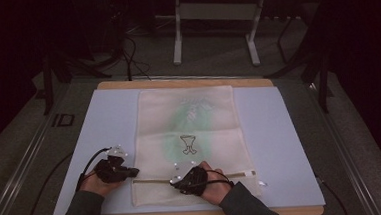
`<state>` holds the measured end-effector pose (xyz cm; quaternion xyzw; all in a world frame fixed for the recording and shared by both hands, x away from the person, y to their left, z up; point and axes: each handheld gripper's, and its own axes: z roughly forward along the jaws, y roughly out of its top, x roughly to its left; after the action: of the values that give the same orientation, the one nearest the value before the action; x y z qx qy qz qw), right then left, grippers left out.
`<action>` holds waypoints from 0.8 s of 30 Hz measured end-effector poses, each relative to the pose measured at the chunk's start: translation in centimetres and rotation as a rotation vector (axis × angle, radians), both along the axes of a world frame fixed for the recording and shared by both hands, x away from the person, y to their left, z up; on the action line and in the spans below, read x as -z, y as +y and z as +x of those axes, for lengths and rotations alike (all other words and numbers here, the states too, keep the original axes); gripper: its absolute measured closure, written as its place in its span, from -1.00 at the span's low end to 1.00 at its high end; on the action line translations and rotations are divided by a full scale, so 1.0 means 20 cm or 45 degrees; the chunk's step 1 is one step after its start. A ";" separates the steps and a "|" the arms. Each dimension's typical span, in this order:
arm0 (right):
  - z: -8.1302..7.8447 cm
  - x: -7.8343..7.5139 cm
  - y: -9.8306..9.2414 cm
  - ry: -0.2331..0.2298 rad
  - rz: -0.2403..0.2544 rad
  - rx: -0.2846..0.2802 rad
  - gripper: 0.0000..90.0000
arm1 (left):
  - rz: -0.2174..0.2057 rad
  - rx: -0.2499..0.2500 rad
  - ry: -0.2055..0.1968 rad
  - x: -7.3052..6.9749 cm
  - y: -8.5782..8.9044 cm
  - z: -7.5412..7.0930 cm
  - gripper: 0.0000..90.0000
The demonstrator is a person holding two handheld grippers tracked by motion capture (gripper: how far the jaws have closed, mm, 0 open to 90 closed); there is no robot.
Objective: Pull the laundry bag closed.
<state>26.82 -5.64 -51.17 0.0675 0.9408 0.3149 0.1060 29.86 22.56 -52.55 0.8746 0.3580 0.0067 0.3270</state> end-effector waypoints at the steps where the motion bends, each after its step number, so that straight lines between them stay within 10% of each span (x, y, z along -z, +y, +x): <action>1: 0.00 0.00 0.00 -0.001 0.002 0.004 0.83 | 0.003 0.002 -0.001 0.00 0.00 0.00 1.00; 24: -0.01 -0.01 -0.07 -0.014 -0.011 0.027 0.83 | 0.008 0.006 -0.003 0.00 0.00 0.00 1.00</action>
<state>26.55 -7.06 -50.96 0.0755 0.9407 0.3102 0.1147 29.85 22.57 -52.53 0.8764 0.3556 0.0080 0.3247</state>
